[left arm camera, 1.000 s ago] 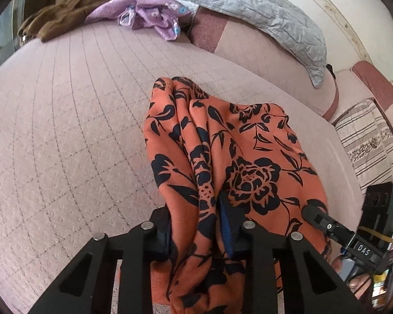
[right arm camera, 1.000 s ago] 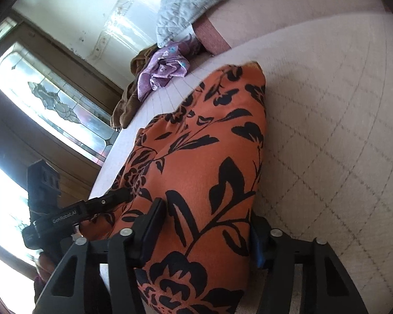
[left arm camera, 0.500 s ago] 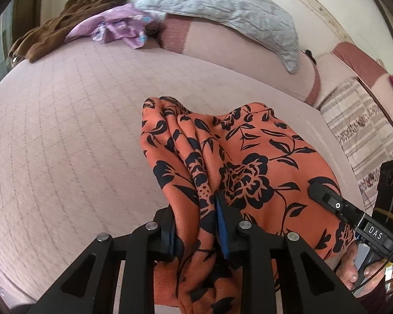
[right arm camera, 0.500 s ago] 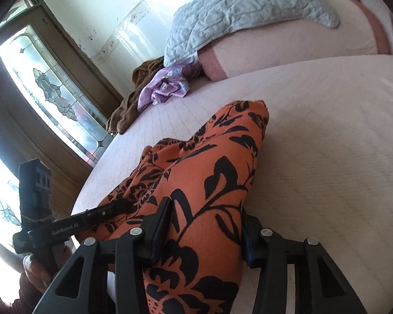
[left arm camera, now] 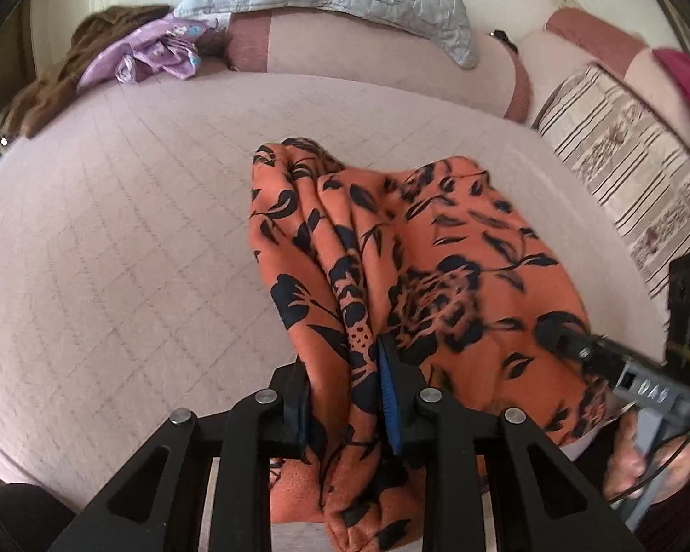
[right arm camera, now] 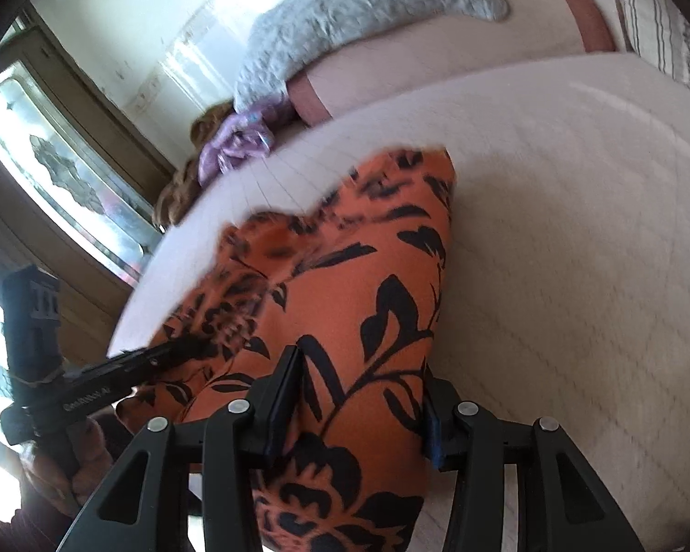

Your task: Fold small clothes

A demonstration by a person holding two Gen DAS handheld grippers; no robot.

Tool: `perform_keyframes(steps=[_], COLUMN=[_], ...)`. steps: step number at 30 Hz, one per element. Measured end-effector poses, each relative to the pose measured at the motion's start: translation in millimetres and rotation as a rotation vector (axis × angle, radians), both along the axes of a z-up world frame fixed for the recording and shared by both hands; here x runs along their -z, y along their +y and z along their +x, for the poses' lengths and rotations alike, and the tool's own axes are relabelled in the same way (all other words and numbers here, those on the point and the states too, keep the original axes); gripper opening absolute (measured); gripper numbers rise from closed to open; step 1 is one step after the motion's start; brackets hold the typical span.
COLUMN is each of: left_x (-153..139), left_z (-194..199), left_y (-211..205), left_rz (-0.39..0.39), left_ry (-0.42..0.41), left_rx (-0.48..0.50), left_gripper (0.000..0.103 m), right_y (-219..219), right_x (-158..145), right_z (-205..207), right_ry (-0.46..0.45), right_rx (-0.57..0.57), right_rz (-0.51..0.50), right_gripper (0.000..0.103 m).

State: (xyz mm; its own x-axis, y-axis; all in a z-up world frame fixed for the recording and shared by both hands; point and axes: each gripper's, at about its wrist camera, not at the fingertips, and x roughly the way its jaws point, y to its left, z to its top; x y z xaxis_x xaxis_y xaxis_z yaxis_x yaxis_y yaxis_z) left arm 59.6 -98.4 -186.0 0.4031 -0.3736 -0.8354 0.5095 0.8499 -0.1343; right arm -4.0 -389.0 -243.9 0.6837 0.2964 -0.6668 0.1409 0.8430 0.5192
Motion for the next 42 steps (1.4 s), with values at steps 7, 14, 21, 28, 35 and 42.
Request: perform_keyframes(steps=[7, 14, 21, 28, 35, 42], left_x=[-25, -37, 22, -10, 18, -16], left_z=[4, 42, 61, 14, -23, -25], left_y=[11, -19, -41, -19, -12, -3], left_rz=[0.027, 0.119, 0.327, 0.263, 0.339, 0.277], left_ry=[-0.021, -0.119, 0.005, -0.109, -0.134, -0.197], left_rx=[-0.021, -0.026, -0.047, -0.028, -0.025, -0.078], left_gripper=[0.036, 0.043, 0.043, 0.045, 0.054, 0.054], right_y=[-6, -3, 2, 15, 50, 52], right_x=[-12, -54, -10, -45, -20, -42], right_z=[-6, -1, 52, 14, -19, -27], right_ry=[0.031, -0.116, 0.073, -0.001, 0.086, 0.027], right_rx=[0.053, 0.078, 0.044, 0.025, -0.036, -0.007], right_rz=[-0.071, -0.106, 0.011, -0.041, -0.021, -0.017], right_gripper=[0.062, 0.062, 0.039, 0.040, 0.040, 0.040])
